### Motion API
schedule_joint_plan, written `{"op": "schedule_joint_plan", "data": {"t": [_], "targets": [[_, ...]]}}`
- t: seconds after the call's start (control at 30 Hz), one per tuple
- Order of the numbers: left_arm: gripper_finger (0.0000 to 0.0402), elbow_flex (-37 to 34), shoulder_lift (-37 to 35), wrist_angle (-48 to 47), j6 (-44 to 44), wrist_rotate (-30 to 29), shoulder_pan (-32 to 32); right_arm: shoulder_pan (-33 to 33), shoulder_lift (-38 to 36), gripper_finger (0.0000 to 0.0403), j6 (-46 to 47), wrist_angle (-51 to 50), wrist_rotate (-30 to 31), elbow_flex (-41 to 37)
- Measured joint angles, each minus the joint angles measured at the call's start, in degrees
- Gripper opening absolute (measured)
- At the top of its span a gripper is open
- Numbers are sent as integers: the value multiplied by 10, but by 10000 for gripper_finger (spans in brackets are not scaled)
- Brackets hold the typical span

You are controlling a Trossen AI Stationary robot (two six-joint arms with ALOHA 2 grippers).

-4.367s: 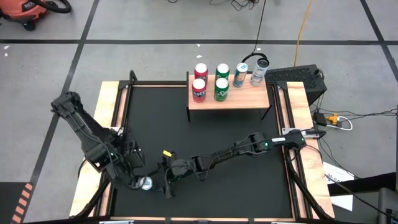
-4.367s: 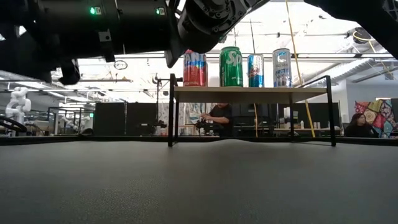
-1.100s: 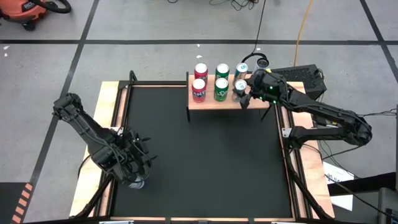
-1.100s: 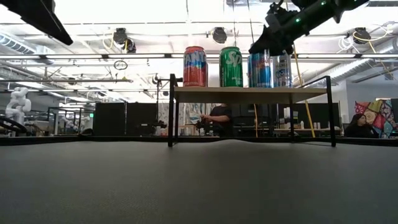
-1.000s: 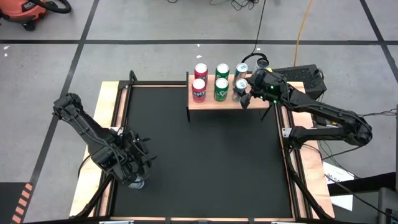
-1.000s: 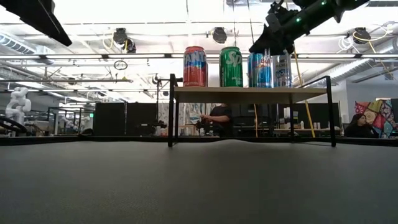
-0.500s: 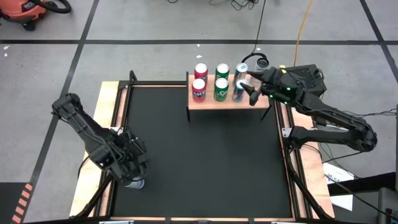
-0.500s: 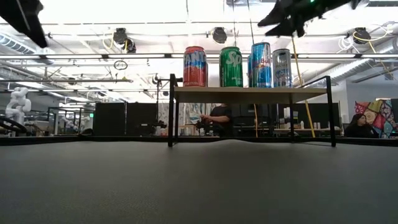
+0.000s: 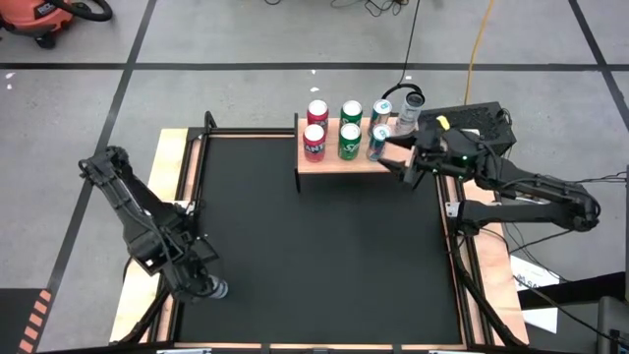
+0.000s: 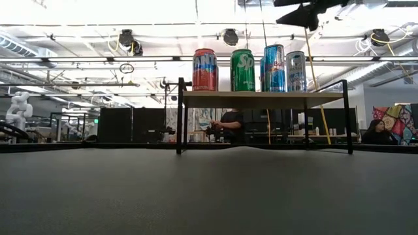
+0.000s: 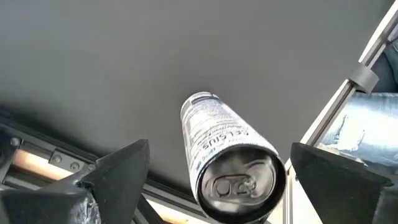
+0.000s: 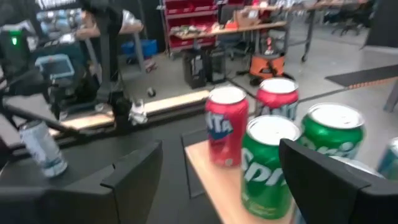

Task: Place canned beverage on shelf
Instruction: Put the white blue soda can on the shelf aligned with the other white blue soda can

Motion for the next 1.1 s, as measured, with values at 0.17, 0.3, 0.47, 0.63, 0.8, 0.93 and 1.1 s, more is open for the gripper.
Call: {"op": "schedule_joint_plan", "data": {"t": [0.17, 0.3, 0.47, 0.63, 0.8, 0.93, 1.1], "targets": [[389, 0, 4, 5, -36, -19, -21, 28, 27, 309, 0, 5, 1, 0], [389, 0, 29, 8, -36, -20, -44, 46, 38, 309, 0, 10, 3, 0], [389, 0, 61, 9, -34, -20, -61, 72, 38, 309, -5, 9, 48, 0], [370, 0, 82, 2, -32, -22, -61, 97, 39, 308, 14, 8, 63, 0], [297, 0, 87, 8, -31, -34, -62, 144, 53, 297, 32, -30, 60, 0], [239, 0, 86, 9, -8, -46, -48, 203, 74, 296, 60, -12, 60, -26], [232, 3, 87, 44, 70, -51, -2, 289, 115, 295, 68, 92, 86, -71]]}}
